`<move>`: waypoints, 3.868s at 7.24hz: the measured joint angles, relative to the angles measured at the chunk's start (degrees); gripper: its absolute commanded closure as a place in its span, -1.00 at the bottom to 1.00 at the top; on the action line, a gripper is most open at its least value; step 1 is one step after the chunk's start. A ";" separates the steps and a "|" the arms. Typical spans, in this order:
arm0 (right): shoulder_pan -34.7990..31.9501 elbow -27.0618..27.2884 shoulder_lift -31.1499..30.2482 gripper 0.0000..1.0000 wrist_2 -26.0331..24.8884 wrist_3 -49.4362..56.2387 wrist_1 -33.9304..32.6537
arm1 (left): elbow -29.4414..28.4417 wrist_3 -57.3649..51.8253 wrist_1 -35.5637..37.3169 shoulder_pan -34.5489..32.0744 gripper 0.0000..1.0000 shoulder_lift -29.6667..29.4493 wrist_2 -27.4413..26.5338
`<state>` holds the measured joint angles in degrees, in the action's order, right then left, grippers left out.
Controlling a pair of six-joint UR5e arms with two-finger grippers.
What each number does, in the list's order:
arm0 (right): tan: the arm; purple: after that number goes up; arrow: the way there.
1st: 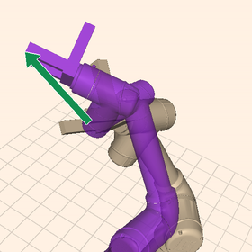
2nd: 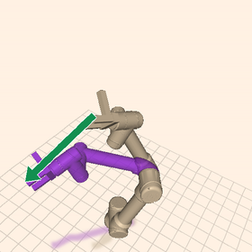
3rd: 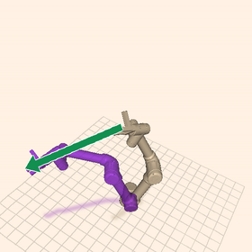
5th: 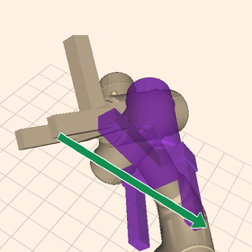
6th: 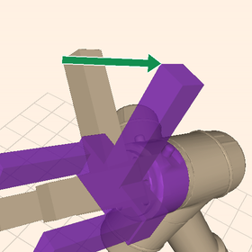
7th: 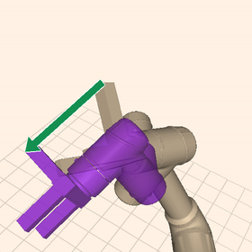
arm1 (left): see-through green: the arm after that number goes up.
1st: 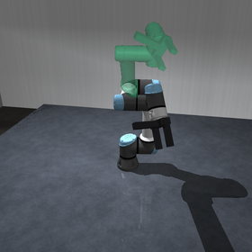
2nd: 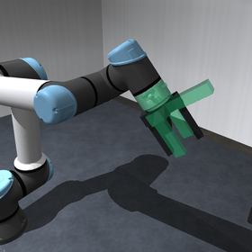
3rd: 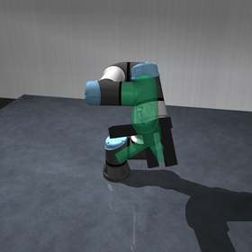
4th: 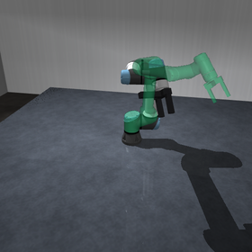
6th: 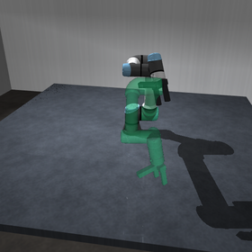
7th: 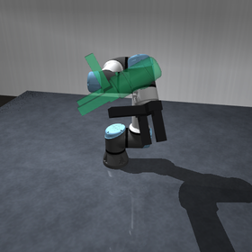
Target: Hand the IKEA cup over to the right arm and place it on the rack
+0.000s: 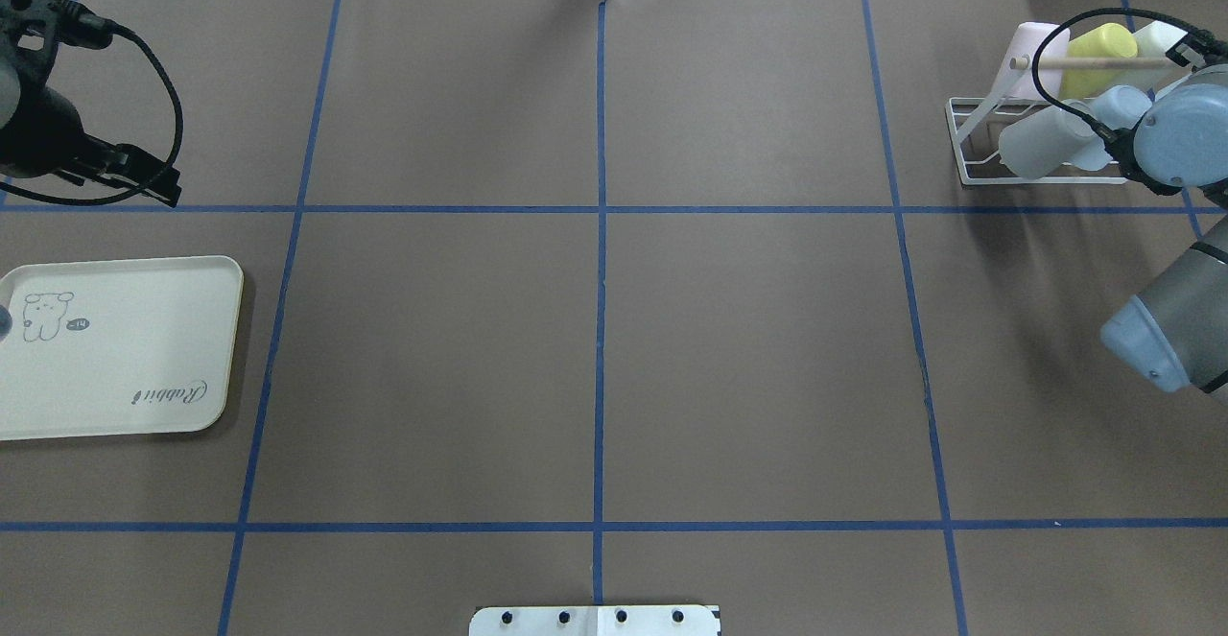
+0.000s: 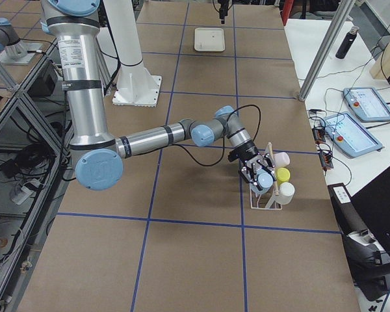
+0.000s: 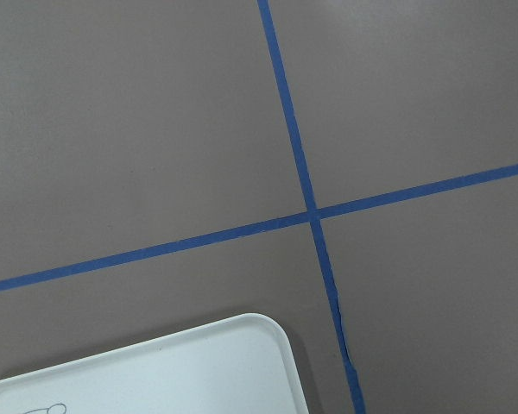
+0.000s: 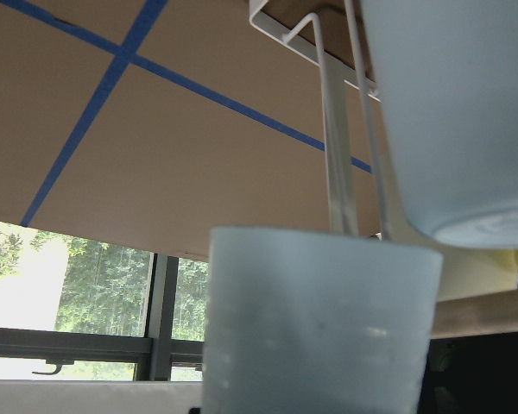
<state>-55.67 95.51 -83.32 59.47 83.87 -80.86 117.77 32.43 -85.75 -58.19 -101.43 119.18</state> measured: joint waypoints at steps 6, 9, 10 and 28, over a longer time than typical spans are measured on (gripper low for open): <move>1.16 -3.00 2.07 0.00 -1.71 0.38 0.06 | -0.09 0.00 -0.12 0.08 -1.00 0.00 0.09; 0.97 -2.72 2.04 0.01 -2.14 2.00 0.09 | -0.15 0.45 -0.14 0.20 -1.00 -0.12 0.16; 0.89 -2.55 2.03 0.02 -2.70 2.78 0.09 | -0.12 1.23 -0.18 0.26 -1.00 -0.29 0.19; 4.27 -4.12 2.08 -0.97 -13.11 2.91 0.70 | 0.07 2.11 -0.29 0.37 -1.00 -0.18 0.53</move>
<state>-51.40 91.39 -81.25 46.36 86.78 -80.16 117.84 34.54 -86.04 -57.82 -101.60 119.71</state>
